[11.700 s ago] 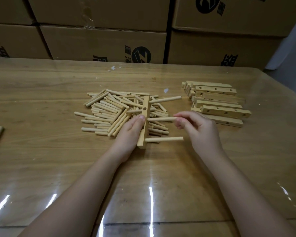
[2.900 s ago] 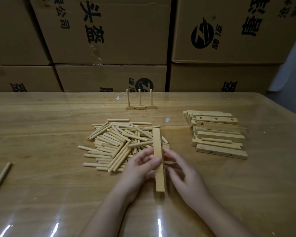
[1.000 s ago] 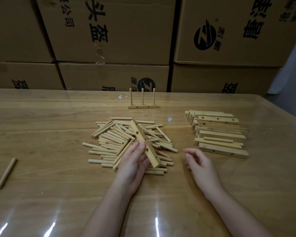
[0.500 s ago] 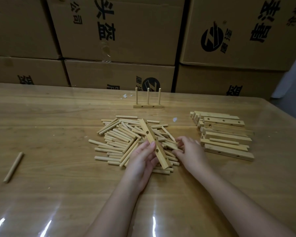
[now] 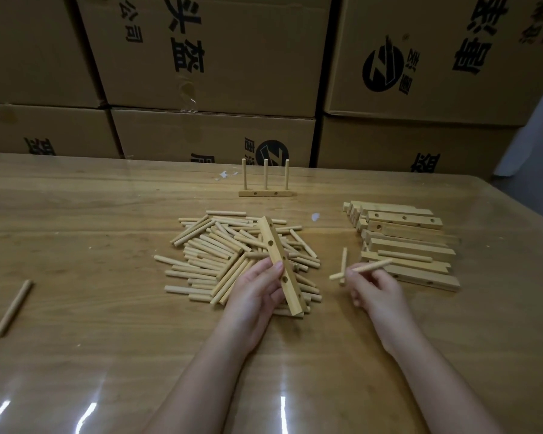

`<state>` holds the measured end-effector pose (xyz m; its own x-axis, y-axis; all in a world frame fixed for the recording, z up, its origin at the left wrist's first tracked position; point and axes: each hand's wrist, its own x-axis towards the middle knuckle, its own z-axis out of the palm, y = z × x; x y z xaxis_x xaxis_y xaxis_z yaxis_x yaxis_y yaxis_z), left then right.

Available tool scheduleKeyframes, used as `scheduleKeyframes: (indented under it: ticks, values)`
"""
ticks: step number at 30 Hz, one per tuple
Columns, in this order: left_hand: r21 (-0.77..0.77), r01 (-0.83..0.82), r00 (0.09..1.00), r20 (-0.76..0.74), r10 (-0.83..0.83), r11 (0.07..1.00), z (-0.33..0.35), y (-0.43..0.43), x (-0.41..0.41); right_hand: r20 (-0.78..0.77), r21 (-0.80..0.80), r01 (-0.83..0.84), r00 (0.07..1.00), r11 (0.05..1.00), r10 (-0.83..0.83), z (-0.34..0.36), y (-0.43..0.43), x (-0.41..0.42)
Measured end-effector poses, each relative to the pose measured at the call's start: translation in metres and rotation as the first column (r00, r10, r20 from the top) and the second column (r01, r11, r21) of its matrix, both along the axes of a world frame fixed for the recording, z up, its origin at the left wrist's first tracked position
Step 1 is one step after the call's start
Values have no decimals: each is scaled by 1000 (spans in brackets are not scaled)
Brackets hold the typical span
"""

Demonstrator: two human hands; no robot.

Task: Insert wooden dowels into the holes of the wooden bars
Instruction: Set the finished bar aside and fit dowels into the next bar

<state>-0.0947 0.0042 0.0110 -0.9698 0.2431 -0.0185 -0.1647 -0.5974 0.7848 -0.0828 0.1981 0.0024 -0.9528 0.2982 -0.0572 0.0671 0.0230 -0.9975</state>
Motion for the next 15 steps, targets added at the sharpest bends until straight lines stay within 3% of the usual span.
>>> scheduleKeyframes:
  ticks: [4,8,12,15]
  values:
    - [-24,-9,1000,4,9,1000,1,1,1,-96,-80,-118,989,990,111,2,4,2]
    - [-187,-140,990,-24,138,972,2,6,4,-133,-242,-189,978,952,161,8,4,2]
    - [-376,-209,978,-59,202,903,1,8,6,-139,-229,-195,976,954,166,9,0,0]
    - [-420,-224,974,-77,211,880,2,10,7,-170,-237,-217,969,947,180,9,-2,1]
